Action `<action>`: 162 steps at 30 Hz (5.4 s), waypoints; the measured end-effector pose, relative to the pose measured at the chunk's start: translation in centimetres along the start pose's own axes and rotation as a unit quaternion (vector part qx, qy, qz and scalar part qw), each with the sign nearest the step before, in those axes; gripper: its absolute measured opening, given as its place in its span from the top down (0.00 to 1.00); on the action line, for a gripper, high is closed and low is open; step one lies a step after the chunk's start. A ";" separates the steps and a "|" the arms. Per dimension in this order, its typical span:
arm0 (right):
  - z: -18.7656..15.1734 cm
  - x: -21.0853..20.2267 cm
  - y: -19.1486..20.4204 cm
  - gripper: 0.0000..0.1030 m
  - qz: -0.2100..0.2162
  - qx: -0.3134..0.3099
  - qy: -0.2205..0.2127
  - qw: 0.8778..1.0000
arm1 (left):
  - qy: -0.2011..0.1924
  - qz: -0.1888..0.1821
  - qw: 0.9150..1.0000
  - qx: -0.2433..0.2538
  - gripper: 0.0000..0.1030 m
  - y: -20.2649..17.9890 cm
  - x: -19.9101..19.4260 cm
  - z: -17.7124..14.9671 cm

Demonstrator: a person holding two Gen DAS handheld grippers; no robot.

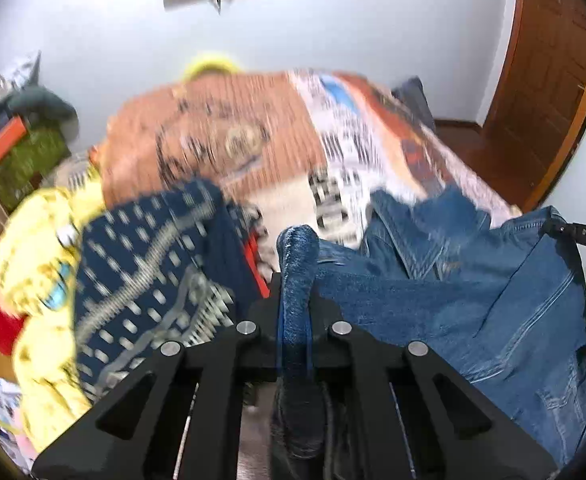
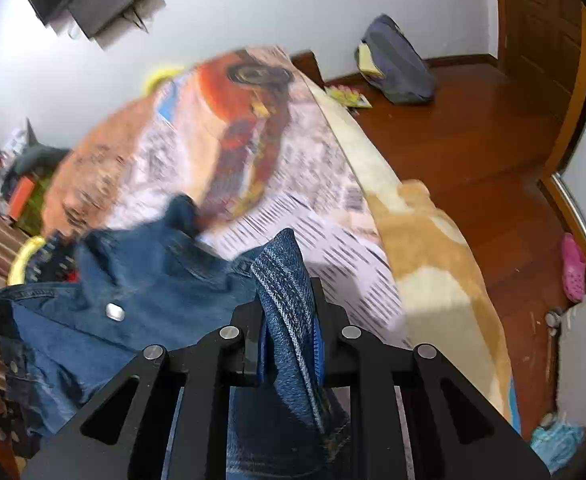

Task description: Fold large clothes

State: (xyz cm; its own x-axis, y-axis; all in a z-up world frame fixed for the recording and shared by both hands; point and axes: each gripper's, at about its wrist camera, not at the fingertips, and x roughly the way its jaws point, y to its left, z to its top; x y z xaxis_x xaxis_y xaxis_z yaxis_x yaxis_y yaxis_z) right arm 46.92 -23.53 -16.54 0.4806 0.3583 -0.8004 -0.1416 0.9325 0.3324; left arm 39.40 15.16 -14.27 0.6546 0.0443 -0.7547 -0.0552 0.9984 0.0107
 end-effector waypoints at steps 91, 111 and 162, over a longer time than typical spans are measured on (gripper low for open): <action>-20.6 -8.4 -1.2 0.19 -0.053 -0.023 0.107 0.993 | 0.193 -0.072 0.972 -0.116 0.13 3.0 -4.2 -22.2; -17.8 -8.9 1.5 0.92 -0.001 -0.067 0.056 0.996 | 0.118 -0.127 0.976 -0.131 0.88 1.4 -6.2 -18.4; -17.7 -7.1 4.1 0.75 0.049 -0.064 0.070 0.994 | 0.156 -0.138 0.967 -0.148 0.75 2.4 -5.1 -20.4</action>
State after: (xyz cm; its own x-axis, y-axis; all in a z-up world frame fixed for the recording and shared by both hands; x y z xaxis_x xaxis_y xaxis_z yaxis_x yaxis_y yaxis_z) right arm 27.63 -21.44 -18.38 0.3359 0.4416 -0.8320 -0.2947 0.8882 0.3524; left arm 20.50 16.67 -23.78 0.4191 -0.2817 -0.8631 -0.1535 0.9150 -0.3732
